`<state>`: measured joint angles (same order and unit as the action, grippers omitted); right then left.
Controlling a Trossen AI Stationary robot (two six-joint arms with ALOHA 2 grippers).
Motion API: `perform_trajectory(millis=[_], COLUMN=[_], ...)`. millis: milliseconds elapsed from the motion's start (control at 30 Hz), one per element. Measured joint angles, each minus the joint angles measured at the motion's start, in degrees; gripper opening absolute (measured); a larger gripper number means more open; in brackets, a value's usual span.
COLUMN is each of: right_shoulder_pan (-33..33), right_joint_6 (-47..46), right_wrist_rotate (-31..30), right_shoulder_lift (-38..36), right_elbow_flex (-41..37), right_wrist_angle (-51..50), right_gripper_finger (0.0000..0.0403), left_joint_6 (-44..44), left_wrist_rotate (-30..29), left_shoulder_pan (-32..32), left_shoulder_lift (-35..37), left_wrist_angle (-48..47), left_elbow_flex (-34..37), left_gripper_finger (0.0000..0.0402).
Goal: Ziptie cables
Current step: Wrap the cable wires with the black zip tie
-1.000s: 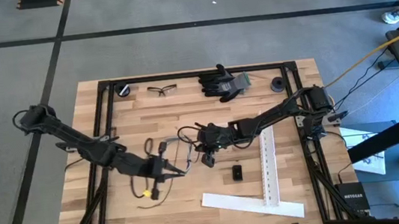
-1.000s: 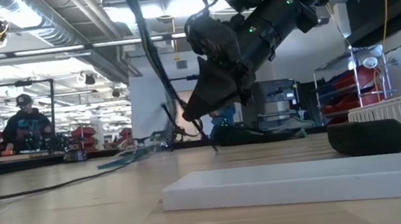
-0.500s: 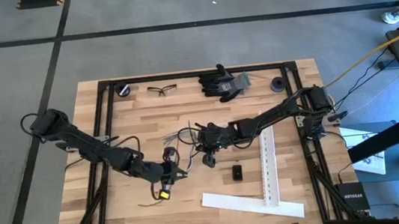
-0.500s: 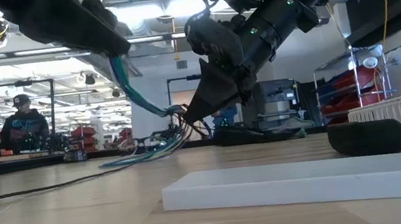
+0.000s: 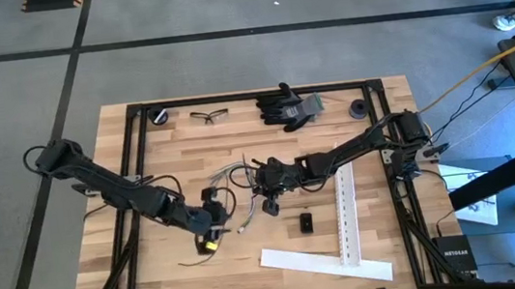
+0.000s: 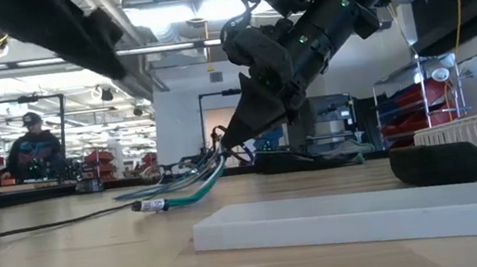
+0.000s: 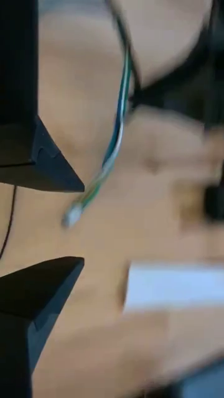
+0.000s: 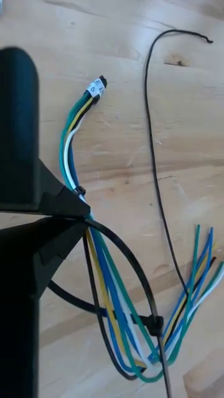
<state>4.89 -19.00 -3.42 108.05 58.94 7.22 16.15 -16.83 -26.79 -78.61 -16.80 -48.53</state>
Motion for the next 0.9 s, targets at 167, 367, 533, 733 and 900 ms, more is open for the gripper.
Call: perform_trajectory(millis=[167,367,533,733,900], right_shoulder_pan=[0.0,0.0,0.0,0.0,0.0], right_joint_6=[0.44,0.82,1.33,1.36,1.38], right_wrist_rotate=[-0.02,0.0,0.0,0.0,0.03], right_shoulder_lift=[0.0,0.0,0.0,0.0,0.0], right_elbow_flex=[0.0,0.0,0.0,0.0,0.0], right_wrist_angle=[-0.09,-0.21,-0.65,-1.26,-1.49], right_gripper_finger=[0.0,0.0,0.0,0.0,0.0], left_joint_6=[0.94,1.97,2.31,5.16,5.94], left_wrist_rotate=[-9.05,-9.12,-9.25,-9.26,-9.23], left_shoulder_pan=[1.89,5.65,8.65,11.93,12.9], left_shoulder_lift=[-0.87,-5.25,-11.74,-19.28,-21.42], left_wrist_angle=[10.11,27.76,31.67,40.34,43.45], left_elbow_flex=[4.14,9.68,9.83,9.81,9.81], left_gripper_finger=[0.0164,0.0164,0.0164,0.0164,0.0164])
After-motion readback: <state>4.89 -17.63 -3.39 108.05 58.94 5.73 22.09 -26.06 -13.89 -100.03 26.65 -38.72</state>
